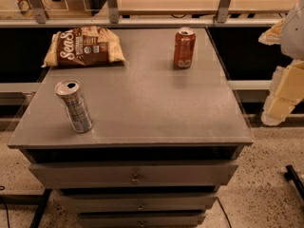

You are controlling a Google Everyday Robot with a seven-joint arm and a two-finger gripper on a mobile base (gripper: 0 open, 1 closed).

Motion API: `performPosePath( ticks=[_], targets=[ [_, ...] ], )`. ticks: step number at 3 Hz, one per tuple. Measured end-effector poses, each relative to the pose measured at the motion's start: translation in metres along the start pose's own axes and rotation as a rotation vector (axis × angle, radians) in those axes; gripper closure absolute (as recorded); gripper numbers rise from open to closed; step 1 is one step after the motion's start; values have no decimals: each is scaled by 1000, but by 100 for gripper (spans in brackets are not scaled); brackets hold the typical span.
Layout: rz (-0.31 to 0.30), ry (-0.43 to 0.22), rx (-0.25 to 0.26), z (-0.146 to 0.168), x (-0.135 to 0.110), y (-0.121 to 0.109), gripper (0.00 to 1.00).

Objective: Knock redbull can over

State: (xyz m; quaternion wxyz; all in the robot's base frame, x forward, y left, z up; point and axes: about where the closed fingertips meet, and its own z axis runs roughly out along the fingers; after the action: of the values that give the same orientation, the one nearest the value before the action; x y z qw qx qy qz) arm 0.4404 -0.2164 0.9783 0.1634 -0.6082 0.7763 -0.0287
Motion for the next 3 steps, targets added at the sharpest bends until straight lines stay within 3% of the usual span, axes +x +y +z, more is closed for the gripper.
performPosePath(
  ticks=[1,2,3],
  targets=[
    [0,0,0,0,0,0,0],
    [3,-65,-8,12,-13,-8,0],
    [1,-237,-34,41,-40,-26,0]
  ],
)
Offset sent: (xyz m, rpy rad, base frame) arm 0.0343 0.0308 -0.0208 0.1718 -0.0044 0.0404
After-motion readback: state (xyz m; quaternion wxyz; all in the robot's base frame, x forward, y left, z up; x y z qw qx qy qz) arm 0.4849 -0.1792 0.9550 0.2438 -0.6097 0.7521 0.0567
